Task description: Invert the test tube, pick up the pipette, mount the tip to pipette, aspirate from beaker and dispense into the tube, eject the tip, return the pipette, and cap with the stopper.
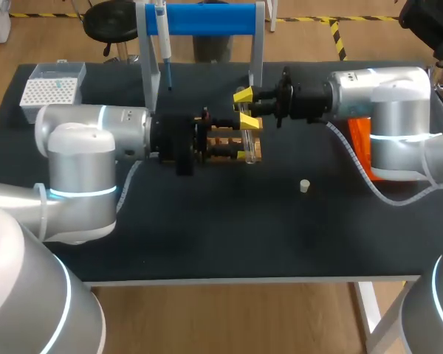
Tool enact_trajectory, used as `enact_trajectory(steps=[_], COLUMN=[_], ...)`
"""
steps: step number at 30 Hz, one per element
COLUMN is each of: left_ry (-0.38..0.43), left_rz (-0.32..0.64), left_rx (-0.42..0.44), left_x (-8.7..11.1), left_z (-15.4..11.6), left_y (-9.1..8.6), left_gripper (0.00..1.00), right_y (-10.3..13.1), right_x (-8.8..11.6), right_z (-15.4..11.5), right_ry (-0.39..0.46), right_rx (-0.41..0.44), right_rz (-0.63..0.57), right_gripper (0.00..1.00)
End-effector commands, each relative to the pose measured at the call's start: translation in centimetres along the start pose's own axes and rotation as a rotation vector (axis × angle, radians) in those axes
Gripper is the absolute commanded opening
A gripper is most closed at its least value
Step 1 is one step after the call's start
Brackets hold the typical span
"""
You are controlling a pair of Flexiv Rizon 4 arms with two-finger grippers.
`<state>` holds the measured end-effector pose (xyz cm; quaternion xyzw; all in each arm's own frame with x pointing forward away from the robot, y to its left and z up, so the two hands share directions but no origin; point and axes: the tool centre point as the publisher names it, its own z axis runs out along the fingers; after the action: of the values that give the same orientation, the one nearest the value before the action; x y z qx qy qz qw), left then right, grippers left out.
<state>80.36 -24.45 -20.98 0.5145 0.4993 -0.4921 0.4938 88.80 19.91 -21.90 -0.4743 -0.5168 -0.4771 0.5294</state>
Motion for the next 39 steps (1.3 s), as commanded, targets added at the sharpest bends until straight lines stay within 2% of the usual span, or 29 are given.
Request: enact_trajectory(steps=[1, 4, 15, 20, 23, 31, 35, 37, 39], left_ry=[0.002, 0.000, -0.002, -0.003, -0.004, -0.003, -0.003, -0.004, -0.004], left_rz=[0.000, 0.000, 0.003, 0.006, 0.007, 0.009, 0.009, 0.009, 0.009], left_rx=[0.002, 0.003, 0.008, 0.010, 0.011, 0.017, 0.017, 0.016, 0.015], left_x=[0.06, 0.06, 0.09, 0.10, 0.13, 0.16, 0.18, 0.18, 0.19], left_z=[0.23, 0.25, 0.25, 0.23, 0.21, 0.15, 0.12, 0.09, 0.06], left_y=[0.14, 0.13, 0.07, 0.05, 0.00, -0.02, -0.02, -0.02, -0.02], left_gripper=[0.56, 0.50, 0.45, 0.41, 0.34, 0.28, 0.19, 0.00, 0.00], right_y=[-0.10, -0.10, -0.10, -0.10, -0.10, -0.10, -0.10, -0.10, -0.10], right_x=[0.09, 0.09, 0.09, 0.09, 0.09, 0.09, 0.09, 0.09, 0.09], right_z=[0.01, 0.01, 0.01, 0.01, 0.01, 0.01, 0.01, 0.01, 0.01], right_ry=[-0.003, -0.003, -0.003, -0.003, -0.003, -0.003, -0.003, -0.003, -0.003], right_rx=[-0.003, -0.003, -0.003, -0.003, -0.003, -0.003, -0.003, -0.003, -0.003], right_rz=[-0.001, -0.001, -0.001, -0.001, -0.001, -0.001, -0.001, -0.001, -0.001], right_gripper=[0.00, 0.00, 0.00, 0.00, 0.00, 0.00, 0.00, 0.00, 0.00])
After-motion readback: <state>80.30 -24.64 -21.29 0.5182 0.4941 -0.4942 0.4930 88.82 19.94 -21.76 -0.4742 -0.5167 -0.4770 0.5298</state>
